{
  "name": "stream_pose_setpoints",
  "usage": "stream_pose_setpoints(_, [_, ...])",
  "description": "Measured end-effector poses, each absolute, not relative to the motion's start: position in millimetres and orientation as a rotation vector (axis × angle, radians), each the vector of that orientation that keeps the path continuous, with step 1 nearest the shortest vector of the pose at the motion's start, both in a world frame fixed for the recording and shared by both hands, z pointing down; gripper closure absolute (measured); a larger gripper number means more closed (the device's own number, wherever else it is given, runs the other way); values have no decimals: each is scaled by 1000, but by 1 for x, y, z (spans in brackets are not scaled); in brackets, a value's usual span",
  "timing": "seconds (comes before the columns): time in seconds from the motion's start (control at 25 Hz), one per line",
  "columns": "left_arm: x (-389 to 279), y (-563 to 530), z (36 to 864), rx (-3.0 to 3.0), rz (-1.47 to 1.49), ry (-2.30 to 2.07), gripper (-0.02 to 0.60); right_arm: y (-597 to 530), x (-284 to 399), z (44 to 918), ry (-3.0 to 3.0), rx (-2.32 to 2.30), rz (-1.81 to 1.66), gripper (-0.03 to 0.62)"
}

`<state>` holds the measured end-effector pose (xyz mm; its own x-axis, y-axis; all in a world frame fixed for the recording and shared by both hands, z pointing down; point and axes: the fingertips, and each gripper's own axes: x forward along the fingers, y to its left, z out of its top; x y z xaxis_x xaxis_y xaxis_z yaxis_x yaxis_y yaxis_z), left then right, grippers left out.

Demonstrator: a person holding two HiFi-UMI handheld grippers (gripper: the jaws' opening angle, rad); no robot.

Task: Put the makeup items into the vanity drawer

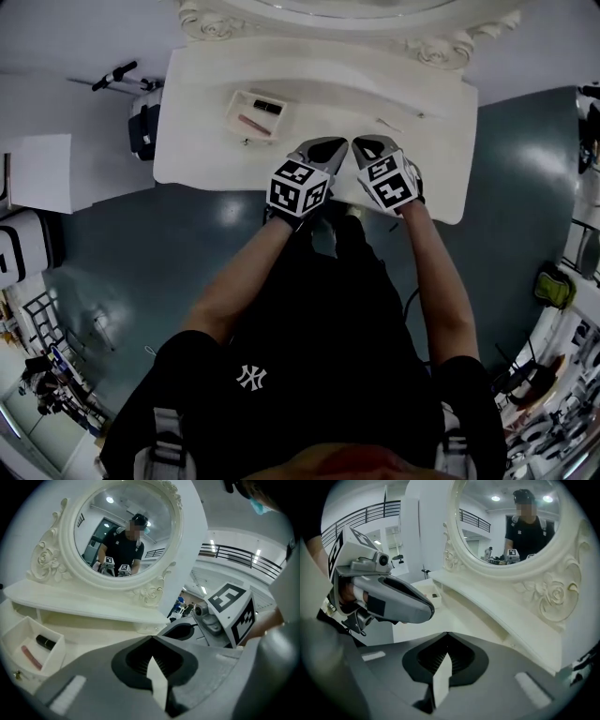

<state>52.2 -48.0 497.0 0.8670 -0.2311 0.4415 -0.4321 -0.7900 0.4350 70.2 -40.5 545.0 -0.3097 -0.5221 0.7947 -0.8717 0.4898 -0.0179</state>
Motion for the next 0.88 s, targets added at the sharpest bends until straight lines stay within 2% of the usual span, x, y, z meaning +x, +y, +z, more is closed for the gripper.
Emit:
stream_pose_setpoints(0.56, [149,-53,536,2648,757,-377,581,-13,165,559,-2002,1273,698,571])
stream_pose_setpoints(0.76, [169,-62,561,2740,964,-321,581,-19,184,570,-2028,1284,725,571])
stream_pose_setpoints(0.88, [175,-63,581,2806,1133,-244,555,-21,189,577,-2046,1283,753,571])
